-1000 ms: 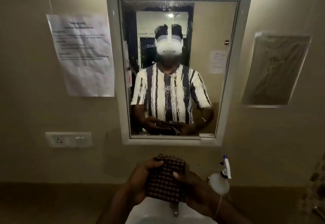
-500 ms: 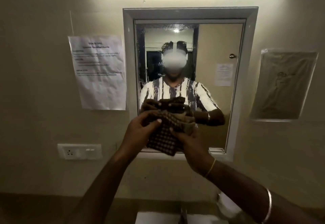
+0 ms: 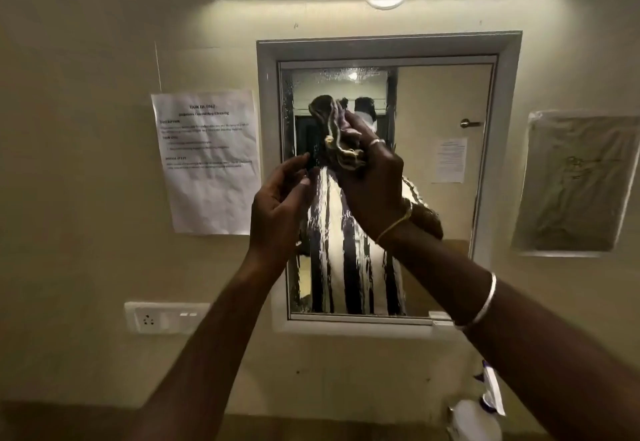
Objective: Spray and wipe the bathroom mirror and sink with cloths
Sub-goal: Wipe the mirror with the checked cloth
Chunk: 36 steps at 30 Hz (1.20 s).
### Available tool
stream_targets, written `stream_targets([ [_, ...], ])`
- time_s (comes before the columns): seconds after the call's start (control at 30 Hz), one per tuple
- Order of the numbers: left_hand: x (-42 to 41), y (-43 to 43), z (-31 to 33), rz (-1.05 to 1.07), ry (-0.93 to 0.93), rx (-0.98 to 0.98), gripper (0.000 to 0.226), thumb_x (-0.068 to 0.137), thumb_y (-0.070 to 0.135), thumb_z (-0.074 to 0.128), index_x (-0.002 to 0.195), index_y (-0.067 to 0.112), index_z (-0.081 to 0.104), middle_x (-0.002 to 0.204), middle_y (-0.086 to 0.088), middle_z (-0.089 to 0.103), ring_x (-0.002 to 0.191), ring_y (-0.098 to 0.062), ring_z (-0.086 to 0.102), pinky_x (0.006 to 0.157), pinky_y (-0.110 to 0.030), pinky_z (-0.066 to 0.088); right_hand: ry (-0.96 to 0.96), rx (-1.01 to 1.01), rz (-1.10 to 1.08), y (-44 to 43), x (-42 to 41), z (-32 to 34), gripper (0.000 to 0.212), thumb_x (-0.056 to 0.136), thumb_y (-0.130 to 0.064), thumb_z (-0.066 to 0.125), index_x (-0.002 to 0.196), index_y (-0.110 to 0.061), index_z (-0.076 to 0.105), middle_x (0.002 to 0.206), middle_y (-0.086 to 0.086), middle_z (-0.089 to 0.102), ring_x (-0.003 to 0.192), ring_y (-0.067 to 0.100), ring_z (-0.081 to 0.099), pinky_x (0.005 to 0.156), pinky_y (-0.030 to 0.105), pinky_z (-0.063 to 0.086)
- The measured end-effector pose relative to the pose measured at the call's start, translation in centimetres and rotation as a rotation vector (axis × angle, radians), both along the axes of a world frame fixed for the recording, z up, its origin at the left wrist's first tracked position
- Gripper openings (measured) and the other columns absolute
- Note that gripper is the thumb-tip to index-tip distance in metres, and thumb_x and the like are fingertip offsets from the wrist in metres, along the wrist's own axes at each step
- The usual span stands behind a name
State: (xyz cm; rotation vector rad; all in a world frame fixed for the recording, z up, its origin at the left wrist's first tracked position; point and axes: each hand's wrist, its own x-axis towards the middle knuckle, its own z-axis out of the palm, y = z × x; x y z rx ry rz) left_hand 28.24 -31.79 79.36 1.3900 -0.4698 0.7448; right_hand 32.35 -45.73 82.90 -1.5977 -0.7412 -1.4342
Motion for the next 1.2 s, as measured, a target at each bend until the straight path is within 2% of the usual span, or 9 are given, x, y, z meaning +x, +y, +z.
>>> stream_targets([
  [0.13,0.4,0.3,0.8,0.005,-0.001,0.015,0.034,0.102,0.003,0.053,0.135,0.006,0.061,0.106,0.013,0.074,0.104,-0.001,0.07,0.085,-0.019,0.057,-0.3,-0.117,-0.26,-0.8,1.9,4.4,0.05,0.092,-0.007,0.07,0.139,0.005,0.057,0.125,0.024,0.07,0.101,0.027,0.074,0.084,0.032,0.063],
  [0.2,0.5,0.4,1.3,0.002,-0.005,0.01,0.033,0.102,0.002,0.052,0.133,0.006,0.062,0.107,0.012,0.073,0.101,0.001,0.07,0.082,-0.016,0.055,-0.406,-0.141,-0.371,-1.5,2.7,6.4,0.049,0.094,-0.007,0.071,0.139,0.004,0.057,0.135,0.023,0.065,0.11,0.027,0.072,0.088,0.031,0.061],
  [0.27,0.5,0.4,1.8,0.009,-0.017,-0.002,0.031,0.103,-0.001,0.05,0.127,0.011,0.064,0.1,0.016,0.074,0.094,0.007,0.07,0.077,-0.011,0.053,-0.49,-0.192,-0.502,-1.6,3.5,7.6,0.048,0.094,-0.005,0.072,0.139,0.002,0.058,0.14,0.022,0.062,0.115,0.027,0.07,0.083,0.027,0.06],
  [0.33,0.5,0.3,2.3,0.014,-0.02,-0.035,0.034,0.102,-0.004,0.047,0.121,0.019,0.064,0.092,0.019,0.076,0.088,0.008,0.07,0.073,-0.009,0.053,-0.545,-0.336,-0.644,-0.5,4.9,7.5,0.045,0.098,-0.006,0.062,0.142,0.001,0.056,0.145,0.022,0.058,0.126,0.035,0.063,0.089,0.038,0.06],
  [0.43,0.8,0.1,2.7,0.014,-0.007,-0.07,0.037,0.101,-0.004,0.047,0.119,0.022,0.067,0.095,0.015,0.078,0.087,0.002,0.071,0.074,-0.013,0.054,-0.533,-0.589,-0.757,1.7,6.8,5.5,0.047,0.1,-0.017,0.053,0.144,0.001,0.053,0.149,0.025,0.051,0.141,0.043,0.047,0.116,0.057,0.037],
  [0.63,1.3,0.7,2.6,0.056,-0.024,-0.125,0.039,0.099,-0.004,0.051,0.13,0.016,0.065,0.115,0.005,0.075,0.106,-0.005,0.071,0.082,-0.018,0.056,-0.325,-0.645,-0.708,3.4,6.9,4.3,0.074,0.096,-0.04,0.051,0.157,-0.001,0.034,0.165,0.02,0.03,0.155,0.039,0.024,0.128,0.055,0.015],
  [0.73,2.0,1.0,2.7,0.138,-0.048,-0.153,0.043,0.097,-0.003,0.054,0.136,0.013,0.063,0.12,0.003,0.074,0.112,-0.005,0.069,0.087,-0.016,0.055,-0.296,-0.638,-0.714,3.7,6.8,4.6,0.079,0.099,-0.048,0.049,0.159,-0.002,0.027,0.168,0.019,0.023,0.157,0.038,0.017,0.128,0.055,0.012],
  [0.9,2.4,1.0,2.1,0.212,-0.076,-0.154,0.045,0.099,-0.001,0.054,0.142,0.013,0.058,0.13,0.002,0.069,0.12,-0.004,0.065,0.098,-0.018,0.053,-0.3,-0.612,-0.721,4.1,6.8,4.9,0.079,0.1,-0.051,0.045,0.159,-0.002,0.027,0.167,0.019,0.024,0.157,0.038,0.018,0.128,0.054,0.009],
  [1.2,3.0,0.9,1.3,0.216,-0.096,-0.145,0.044,0.1,-0.003,0.051,0.136,0.018,0.062,0.126,0.01,0.07,0.119,0.0,0.065,0.098,-0.016,0.052,-0.316,-0.673,-0.806,3.9,7.3,5.5,0.076,0.102,-0.051,0.04,0.161,-0.006,0.025,0.169,0.015,0.021,0.158,0.037,0.014,0.128,0.053,0.004],
])
